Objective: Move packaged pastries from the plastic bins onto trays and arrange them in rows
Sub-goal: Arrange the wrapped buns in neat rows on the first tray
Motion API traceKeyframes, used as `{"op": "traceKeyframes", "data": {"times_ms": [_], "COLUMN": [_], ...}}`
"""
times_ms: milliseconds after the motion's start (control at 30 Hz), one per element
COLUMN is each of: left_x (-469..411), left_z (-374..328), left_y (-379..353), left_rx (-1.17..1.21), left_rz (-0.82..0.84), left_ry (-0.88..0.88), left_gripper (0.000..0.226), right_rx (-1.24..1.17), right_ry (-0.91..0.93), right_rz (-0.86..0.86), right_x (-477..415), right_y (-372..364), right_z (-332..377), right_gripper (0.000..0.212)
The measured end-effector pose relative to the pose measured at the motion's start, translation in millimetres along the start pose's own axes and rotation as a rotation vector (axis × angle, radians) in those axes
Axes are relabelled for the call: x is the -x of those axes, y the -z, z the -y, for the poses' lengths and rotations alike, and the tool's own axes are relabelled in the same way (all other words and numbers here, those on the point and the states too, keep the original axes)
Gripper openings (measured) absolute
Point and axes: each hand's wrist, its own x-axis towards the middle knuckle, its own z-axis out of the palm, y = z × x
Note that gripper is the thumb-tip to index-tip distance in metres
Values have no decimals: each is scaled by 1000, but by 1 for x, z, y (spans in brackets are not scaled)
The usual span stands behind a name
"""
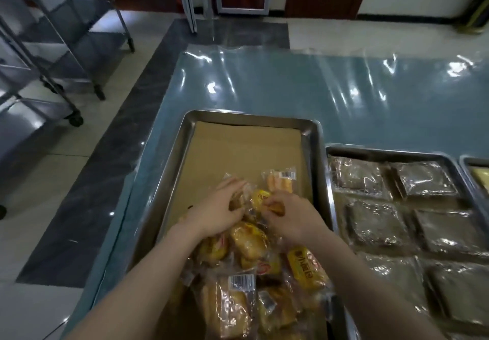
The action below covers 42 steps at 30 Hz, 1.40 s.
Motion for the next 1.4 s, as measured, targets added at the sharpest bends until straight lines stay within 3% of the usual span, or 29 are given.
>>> {"op": "traceKeyframes", "data": {"times_ms": [133, 267, 400, 533, 700, 800, 867, 933, 1000, 1067, 1200, 1400], "left_x": [-29, -44, -52, -52, -55, -59, -62, -64, -61, -58, -60, -100], "left_z": [10, 34, 49, 51, 58, 56, 54, 52, 50, 50, 61, 83], "left_y": [12, 15, 11, 8, 8, 9, 14, 18, 19, 19, 13, 19], "left_rx": [41, 66, -91, -259, -410, -420, -393, -345, -339, -344, -444, -507], "left_rz": [148, 334, 336, 325, 200, 19, -94, -161, -262, -382, -214, -272], "left_ry": [32, 31, -14, -27, 62, 177, 295, 349, 302, 171, -107, 118], "left_gripper": [55, 49, 48, 53, 61, 61, 63, 64, 58, 50, 52, 62], "right_rx": [-74, -44, 94, 218, 408, 454, 398, 340, 243, 275, 385, 452], "right_ry": [-139, -214, -114, -72, -111, -175, -94, 84, 102, 59, 124, 199], "right_rz": [1, -30, 99, 49, -186, -114, -120, -164, -60, 106, 19, -122], "right_x": [-13, -26, -37, -47, -60, -65, -66, -67, -68, -71, -88, -141], "right_y": [13, 7, -4, -6, 1, 11, 16, 18, 17, 7, -11, -23], "right_z": [6, 12, 11, 3, -4, -14, -13, -7, 4, 12, 19, 36], "right_gripper": [41, 28, 76, 73, 67, 77, 79, 64, 49, 58, 58, 52]}}
